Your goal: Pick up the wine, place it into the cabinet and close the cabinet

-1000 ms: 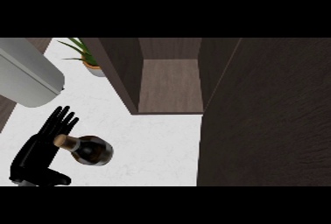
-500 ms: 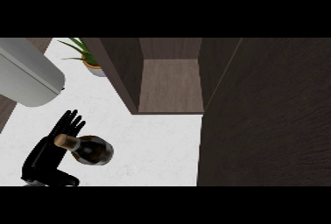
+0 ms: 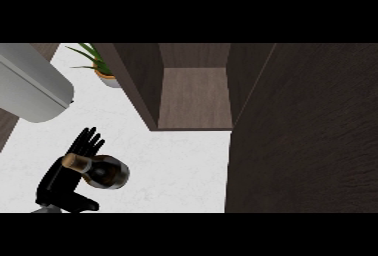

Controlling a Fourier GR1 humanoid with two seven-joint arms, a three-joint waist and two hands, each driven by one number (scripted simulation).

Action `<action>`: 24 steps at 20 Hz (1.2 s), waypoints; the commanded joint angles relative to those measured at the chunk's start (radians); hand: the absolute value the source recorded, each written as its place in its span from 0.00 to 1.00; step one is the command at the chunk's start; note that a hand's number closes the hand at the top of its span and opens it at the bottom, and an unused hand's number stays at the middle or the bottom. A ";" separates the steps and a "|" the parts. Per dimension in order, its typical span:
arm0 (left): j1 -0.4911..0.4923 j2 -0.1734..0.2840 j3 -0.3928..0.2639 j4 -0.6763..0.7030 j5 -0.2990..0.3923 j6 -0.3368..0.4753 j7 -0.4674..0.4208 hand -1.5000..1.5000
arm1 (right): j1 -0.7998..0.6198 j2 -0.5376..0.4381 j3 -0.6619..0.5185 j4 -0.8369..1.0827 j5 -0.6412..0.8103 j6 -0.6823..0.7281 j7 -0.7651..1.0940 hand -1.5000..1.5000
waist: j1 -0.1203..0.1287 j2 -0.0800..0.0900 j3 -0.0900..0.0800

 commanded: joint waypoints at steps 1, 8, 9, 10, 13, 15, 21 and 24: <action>-0.037 -0.006 -0.018 0.116 -0.049 -0.003 -0.071 0.00 | 0.024 -0.010 -0.025 -0.158 -0.090 -0.007 0.069 0.00 | -0.003 0.001 0.000; -0.100 0.009 0.001 0.208 -0.028 -0.010 -0.093 0.00 | 0.032 -0.016 -0.008 -0.186 -0.069 -0.018 0.093 0.00 | -0.004 0.001 0.000; -0.087 -0.007 0.001 0.168 0.001 -0.020 -0.083 0.00 | -0.002 -0.011 -0.028 -0.159 -0.090 -0.031 0.094 0.00 | 0.000 0.000 0.000; -0.062 -0.044 -0.023 0.160 -0.050 0.032 -0.137 0.00 | -0.007 0.022 0.060 -0.155 0.017 -0.054 0.082 0.00 | 0.003 0.000 0.000; -0.099 -0.051 -0.033 0.216 -0.021 -0.013 -0.111 1.00 | -0.013 -0.008 -0.025 -0.173 -0.080 -0.050 0.110 0.00 | -0.004 0.000 -0.001; -0.114 -0.035 -0.026 0.296 -0.028 -0.051 -0.173 1.00 | 0.027 -0.007 -0.039 -0.133 -0.096 0.002 0.037 0.00 | -0.005 0.002 0.000; -0.091 -0.039 -0.104 0.220 -0.096 -0.064 -0.216 1.00 | 0.020 0.019 0.010 -0.129 -0.038 -0.022 0.045 0.00 | 0.001 0.001 0.000; -0.096 0.005 -0.136 0.170 -0.189 -0.019 -0.292 1.00 | 0.020 -0.012 -0.032 -0.145 -0.074 -0.007 0.067 0.00 | -0.004 -0.001 0.000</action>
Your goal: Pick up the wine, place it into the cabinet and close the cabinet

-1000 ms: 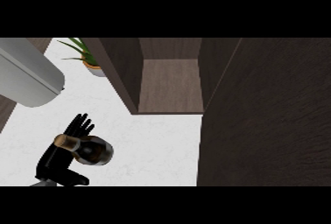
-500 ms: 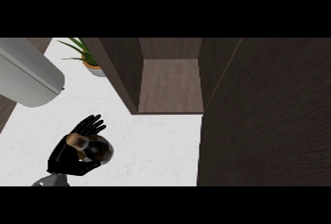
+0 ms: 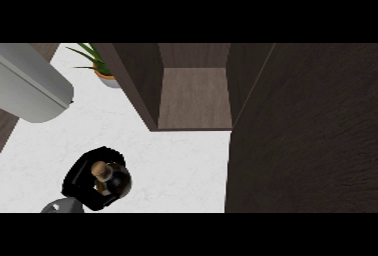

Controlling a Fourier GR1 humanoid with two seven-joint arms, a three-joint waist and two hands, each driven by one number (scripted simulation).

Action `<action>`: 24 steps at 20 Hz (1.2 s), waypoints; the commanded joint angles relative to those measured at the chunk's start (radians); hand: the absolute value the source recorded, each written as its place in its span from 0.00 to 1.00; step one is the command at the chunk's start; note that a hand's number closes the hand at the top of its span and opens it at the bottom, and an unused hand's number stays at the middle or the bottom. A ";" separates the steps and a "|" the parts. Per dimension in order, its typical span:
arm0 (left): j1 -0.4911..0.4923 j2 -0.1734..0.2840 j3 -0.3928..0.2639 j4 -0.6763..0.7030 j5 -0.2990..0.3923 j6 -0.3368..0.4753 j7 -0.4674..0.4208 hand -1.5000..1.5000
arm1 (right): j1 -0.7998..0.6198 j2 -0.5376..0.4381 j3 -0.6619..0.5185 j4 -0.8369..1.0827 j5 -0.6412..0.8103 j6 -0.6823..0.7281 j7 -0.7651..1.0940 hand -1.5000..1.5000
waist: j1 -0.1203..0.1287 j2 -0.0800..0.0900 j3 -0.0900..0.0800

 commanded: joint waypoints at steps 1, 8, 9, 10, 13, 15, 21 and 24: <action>0.051 0.026 -0.056 -0.048 -0.127 0.027 -0.165 1.00 | -0.002 0.007 -0.004 -0.115 -0.045 -0.028 0.053 0.00 | 0.005 0.000 -0.001; 0.121 -0.001 0.089 -0.100 -0.053 0.269 -0.200 1.00 | 0.033 0.016 0.003 -0.095 -0.042 -0.004 0.019 0.00 | 0.014 -0.003 0.000; 0.112 -0.015 0.114 -0.156 -0.021 0.310 -0.149 1.00 | 0.051 0.025 0.010 -0.102 -0.029 -0.006 0.007 0.00 | 0.015 -0.005 0.001; 0.147 -0.022 0.109 -0.150 -0.038 0.315 -0.203 1.00 | 0.042 0.010 -0.006 -0.104 -0.059 -0.002 0.029 0.00 | 0.012 -0.003 0.000; 0.209 -0.063 0.077 -0.299 -0.072 0.379 -0.223 1.00 | 0.051 0.005 -0.014 -0.122 -0.068 0.006 0.031 0.00 | 0.013 -0.003 0.000; 0.190 -0.074 0.095 -0.271 -0.102 0.442 -0.300 1.00 | 0.071 0.016 -0.012 -0.121 -0.081 0.019 0.007 0.00 | 0.006 -0.001 0.000; 0.231 -0.125 -0.009 -0.541 0.016 0.406 -0.087 1.00 | 0.029 -0.016 -0.057 -0.126 -0.125 0.031 0.056 0.00 | 0.010 -0.002 0.000; 0.251 -0.125 -0.062 -0.661 0.045 0.426 0.007 1.00 | -0.009 0.020 -0.023 -0.085 -0.067 -0.003 0.049 0.00 | 0.014 -0.001 0.000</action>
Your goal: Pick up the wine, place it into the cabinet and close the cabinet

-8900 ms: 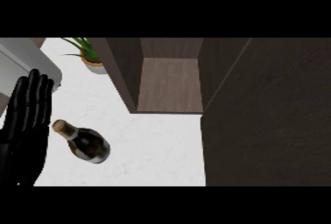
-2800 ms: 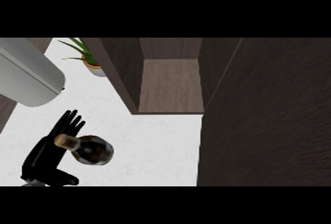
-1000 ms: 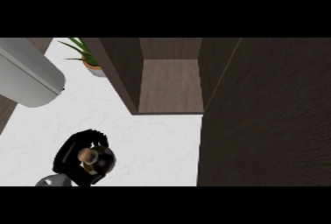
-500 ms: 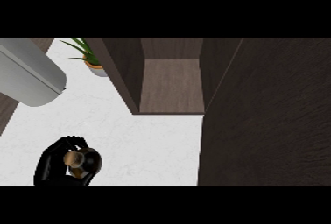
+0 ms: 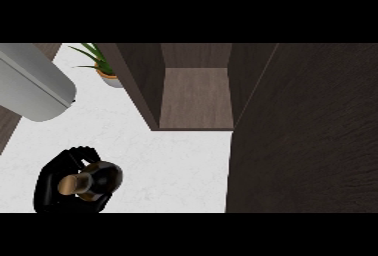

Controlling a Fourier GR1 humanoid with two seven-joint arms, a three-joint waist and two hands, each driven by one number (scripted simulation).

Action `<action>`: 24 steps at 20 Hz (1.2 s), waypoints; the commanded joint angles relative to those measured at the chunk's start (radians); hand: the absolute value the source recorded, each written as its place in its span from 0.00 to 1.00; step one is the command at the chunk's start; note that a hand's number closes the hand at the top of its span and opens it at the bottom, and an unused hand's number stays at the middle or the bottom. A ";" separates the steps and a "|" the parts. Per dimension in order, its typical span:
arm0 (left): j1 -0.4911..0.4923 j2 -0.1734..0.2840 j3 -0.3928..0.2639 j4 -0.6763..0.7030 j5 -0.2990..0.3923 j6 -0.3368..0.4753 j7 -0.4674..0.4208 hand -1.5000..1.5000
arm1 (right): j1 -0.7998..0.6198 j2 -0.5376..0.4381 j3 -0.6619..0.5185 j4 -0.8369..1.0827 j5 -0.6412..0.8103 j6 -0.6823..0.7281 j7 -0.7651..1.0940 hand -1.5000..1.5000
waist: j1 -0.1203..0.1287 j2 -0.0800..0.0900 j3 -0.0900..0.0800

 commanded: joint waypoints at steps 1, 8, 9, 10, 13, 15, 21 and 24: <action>0.023 -0.019 -0.056 -0.168 0.059 0.004 0.149 1.00 | 0.113 0.038 0.024 -0.140 -0.082 0.012 0.009 0.00 | -0.004 -0.001 0.001; 0.004 -0.020 -0.210 -0.388 0.031 0.181 0.376 1.00 | 0.049 0.036 0.035 -0.171 -0.062 -0.044 0.078 0.00 | -0.008 0.000 0.000; 0.004 -0.020 -0.266 -0.393 0.002 0.236 0.369 1.00 | 0.104 0.030 0.013 -0.141 -0.084 0.010 0.010 0.00 | -0.009 0.001 0.000; -0.038 -0.020 -0.314 -0.393 -0.019 0.289 0.406 1.00 | 0.007 0.040 0.071 -0.115 -0.022 -0.041 0.062 0.00 | -0.006 0.001 -0.001; -0.006 -0.020 -0.369 -0.478 -0.001 0.273 0.493 1.00 | 0.042 0.034 0.031 -0.113 -0.039 -0.022 0.028 0.00 | -0.004 0.001 0.000; -0.039 -0.020 -0.444 -0.440 -0.008 0.346 0.459 1.00 | 0.063 0.038 0.031 -0.106 -0.057 -0.008 0.008 0.00 | -0.007 0.002 0.000; -0.181 -0.020 -0.539 -0.443 0.009 0.488 0.551 1.00 | 0.020 0.021 -0.014 -0.047 -0.083 0.004 0.002 0.00 | -0.004 0.003 -0.001; -0.343 -0.020 -0.549 -0.355 0.017 0.605 0.591 1.00 | 0.094 0.032 0.010 -0.122 -0.095 0.023 0.005 0.00 | -0.016 0.003 0.000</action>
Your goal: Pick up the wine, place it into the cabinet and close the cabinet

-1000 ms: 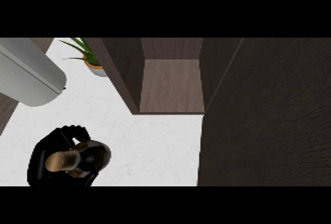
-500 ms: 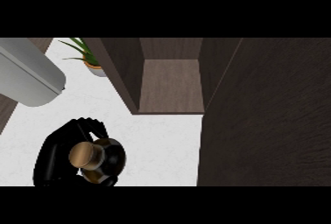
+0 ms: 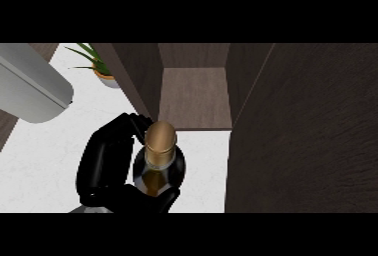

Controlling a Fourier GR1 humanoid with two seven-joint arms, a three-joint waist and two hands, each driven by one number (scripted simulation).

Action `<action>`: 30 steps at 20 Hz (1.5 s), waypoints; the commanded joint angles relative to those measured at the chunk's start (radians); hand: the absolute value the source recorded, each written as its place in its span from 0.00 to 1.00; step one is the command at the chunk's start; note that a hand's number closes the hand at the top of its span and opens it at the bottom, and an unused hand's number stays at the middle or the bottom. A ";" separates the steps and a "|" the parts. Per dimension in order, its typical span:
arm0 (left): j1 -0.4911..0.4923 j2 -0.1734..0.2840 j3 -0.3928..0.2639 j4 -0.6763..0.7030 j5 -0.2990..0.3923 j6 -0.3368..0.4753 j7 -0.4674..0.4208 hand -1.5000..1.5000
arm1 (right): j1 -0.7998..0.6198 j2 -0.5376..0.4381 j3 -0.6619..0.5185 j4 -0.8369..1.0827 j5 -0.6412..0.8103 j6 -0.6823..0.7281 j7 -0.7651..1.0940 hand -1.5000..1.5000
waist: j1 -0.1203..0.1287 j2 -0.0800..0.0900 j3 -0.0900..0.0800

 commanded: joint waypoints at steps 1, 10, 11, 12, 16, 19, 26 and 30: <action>-0.111 0.000 -0.055 0.024 0.006 0.128 0.044 1.00 | -0.003 0.015 0.014 -0.127 -0.056 -0.041 0.076 0.00 | 0.003 0.001 0.000; -0.278 0.000 -0.205 0.198 -0.034 0.407 0.031 1.00 | 0.093 -0.004 -0.054 -0.137 -0.123 0.047 0.006 0.00 | -0.008 0.000 0.000; -0.327 0.000 -0.191 0.176 -0.054 0.409 0.086 1.00 | -0.003 0.011 -0.011 -0.079 -0.069 0.004 0.029 0.00 | 0.003 0.001 0.000; -0.348 0.000 -0.208 0.243 -0.003 0.457 0.009 1.00 | 0.082 -0.031 -0.119 -0.103 -0.188 0.072 -0.005 0.00 | -0.012 0.002 0.001; -0.440 0.000 -0.124 0.273 -0.034 0.424 0.104 1.00 | 0.039 0.010 -0.051 -0.073 -0.095 0.038 -0.024 0.00 | 0.001 0.001 0.000; -0.389 0.000 -0.150 0.305 -0.047 0.424 0.037 1.00 | 0.046 -0.027 -0.085 -0.170 -0.164 0.020 0.088 0.00 | -0.003 0.000 0.000; -0.431 0.000 -0.162 0.385 0.073 0.456 -0.050 1.00 | 0.030 -0.013 -0.036 -0.169 -0.096 0.009 0.082 0.00 | -0.005 0.002 -0.001; -0.391 0.000 -0.190 0.378 0.102 0.505 -0.093 1.00 | -0.027 -0.003 -0.049 -0.086 -0.076 0.001 0.038 0.00 | 0.003 0.002 -0.001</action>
